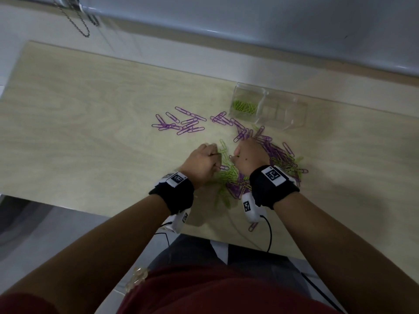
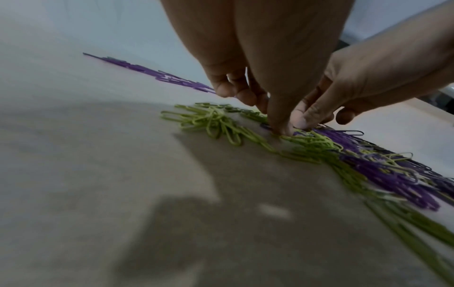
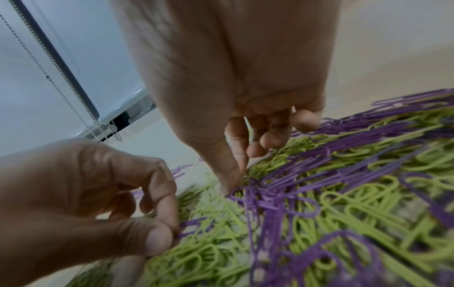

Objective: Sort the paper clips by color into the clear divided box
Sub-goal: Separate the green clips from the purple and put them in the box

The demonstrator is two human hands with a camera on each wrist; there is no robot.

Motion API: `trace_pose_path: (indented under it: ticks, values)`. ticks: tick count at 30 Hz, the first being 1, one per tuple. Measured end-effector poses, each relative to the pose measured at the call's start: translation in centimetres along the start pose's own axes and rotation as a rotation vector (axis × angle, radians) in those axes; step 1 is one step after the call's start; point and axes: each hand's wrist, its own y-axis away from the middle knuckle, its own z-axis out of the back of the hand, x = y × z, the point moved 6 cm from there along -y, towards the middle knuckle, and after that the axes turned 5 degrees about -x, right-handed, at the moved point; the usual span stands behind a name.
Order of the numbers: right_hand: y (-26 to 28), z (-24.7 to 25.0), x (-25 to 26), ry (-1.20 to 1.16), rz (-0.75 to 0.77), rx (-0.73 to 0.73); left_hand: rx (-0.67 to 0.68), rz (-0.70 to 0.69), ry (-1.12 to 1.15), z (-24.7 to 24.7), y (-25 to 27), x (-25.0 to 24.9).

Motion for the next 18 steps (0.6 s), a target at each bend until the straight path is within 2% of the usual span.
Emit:
trace_pose_path:
  ticks: [6, 12, 18]
  values:
    - [0.1, 0.4, 0.9, 0.176, -0.021, 0.061, 0.074, -0.009, -0.036, -0.7, 0.2, 0.0]
    - [0.9, 0.4, 0.8, 0.218, -0.007, -0.020, 0.044, -0.005, -0.058, -0.6, 0.8, 0.6]
    - [1.1, -0.1, 1.4, 0.248, -0.013, 0.035, -0.003, 0.132, 0.099, -1.1, 0.9, 1.1]
